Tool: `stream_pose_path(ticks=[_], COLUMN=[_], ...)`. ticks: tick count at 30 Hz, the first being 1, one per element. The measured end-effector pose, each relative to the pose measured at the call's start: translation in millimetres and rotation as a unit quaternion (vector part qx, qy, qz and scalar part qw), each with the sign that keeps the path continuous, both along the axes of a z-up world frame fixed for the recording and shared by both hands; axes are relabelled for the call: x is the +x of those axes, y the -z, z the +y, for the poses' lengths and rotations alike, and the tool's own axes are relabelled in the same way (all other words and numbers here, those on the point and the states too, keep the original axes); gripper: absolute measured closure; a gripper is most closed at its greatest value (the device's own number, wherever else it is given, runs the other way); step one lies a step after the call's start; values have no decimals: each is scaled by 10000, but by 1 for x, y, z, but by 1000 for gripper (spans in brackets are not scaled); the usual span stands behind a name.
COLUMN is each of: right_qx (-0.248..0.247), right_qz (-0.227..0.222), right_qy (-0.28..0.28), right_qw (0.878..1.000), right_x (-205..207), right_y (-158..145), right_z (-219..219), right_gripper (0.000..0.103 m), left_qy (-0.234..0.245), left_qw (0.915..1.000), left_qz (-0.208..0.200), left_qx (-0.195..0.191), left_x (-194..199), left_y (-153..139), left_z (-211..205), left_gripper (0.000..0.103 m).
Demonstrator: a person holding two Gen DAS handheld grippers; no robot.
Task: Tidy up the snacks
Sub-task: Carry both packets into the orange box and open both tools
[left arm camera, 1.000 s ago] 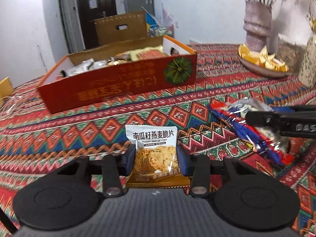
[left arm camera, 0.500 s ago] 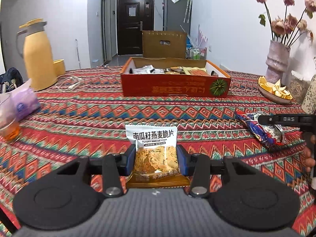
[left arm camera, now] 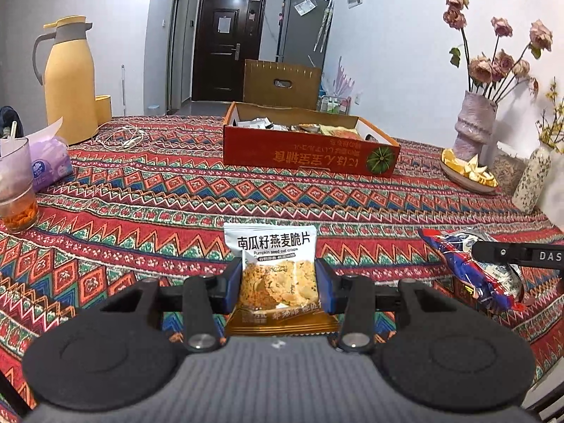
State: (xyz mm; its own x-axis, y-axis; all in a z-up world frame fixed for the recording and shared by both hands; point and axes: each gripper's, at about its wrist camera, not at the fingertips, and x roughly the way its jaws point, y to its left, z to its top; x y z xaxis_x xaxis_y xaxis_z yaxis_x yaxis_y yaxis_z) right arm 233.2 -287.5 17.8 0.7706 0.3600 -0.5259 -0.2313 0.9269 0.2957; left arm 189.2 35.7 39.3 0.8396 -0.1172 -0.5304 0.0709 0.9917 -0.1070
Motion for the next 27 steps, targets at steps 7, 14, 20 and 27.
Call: stream_pose_path(ticks=[7, 14, 20, 27], right_qx=[23, 159, -344, -868], right_qz=[-673, -1216, -1128, -380], right_qy=[-282, -443, -474, -331], right_qw=[9973, 9915, 9919, 9950], right_x=[22, 126, 261, 385], right_y=[-53, -114, -117, -60], right_z=[11, 25, 82, 145], right_gripper=[61, 61, 61, 61], left_qy=[283, 496, 647, 280], left_qw=[9984, 9967, 9975, 9982], left_qz=[-437, -608, -86, 500], left_qx=[213, 207, -274, -191], left_x=[45, 168, 297, 411], left_y=[-44, -105, -100, -56], left_z=[18, 28, 21, 9], left_gripper=[59, 59, 59, 59])
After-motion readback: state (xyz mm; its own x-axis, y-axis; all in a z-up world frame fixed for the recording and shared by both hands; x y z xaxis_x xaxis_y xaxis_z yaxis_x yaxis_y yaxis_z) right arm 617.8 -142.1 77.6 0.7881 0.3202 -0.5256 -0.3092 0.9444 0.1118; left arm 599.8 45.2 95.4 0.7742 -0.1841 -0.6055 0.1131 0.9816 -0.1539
